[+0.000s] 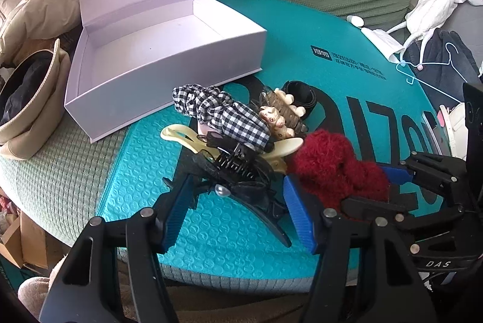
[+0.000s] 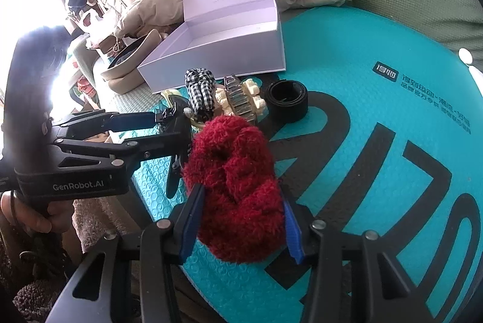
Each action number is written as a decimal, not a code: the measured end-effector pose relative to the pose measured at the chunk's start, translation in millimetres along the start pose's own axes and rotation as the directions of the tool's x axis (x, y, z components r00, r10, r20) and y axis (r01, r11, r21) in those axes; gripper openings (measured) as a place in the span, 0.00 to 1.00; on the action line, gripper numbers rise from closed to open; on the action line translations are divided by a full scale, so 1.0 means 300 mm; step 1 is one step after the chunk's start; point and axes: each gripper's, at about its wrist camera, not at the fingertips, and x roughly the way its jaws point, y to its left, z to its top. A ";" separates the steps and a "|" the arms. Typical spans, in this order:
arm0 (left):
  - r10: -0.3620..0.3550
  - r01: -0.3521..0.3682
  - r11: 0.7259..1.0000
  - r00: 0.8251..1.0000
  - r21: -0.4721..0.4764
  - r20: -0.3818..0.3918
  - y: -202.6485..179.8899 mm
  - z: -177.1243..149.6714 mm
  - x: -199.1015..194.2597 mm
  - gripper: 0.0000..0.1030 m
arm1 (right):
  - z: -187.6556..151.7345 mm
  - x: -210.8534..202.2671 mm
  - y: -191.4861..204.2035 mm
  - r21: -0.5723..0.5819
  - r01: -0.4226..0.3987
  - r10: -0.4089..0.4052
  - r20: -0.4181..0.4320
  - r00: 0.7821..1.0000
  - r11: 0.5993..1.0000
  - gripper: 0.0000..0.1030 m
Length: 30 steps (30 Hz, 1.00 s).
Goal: Organize objects
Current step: 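Grasp the red fuzzy scrunchie with the right tool while the left tool grasps the black claw clip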
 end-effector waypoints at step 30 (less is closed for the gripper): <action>-0.070 0.074 0.997 0.993 -0.036 0.097 0.039 -0.009 -0.183 0.21 | 0.051 -0.120 0.001 0.021 0.024 -0.027 0.119 0.992 0.999 0.11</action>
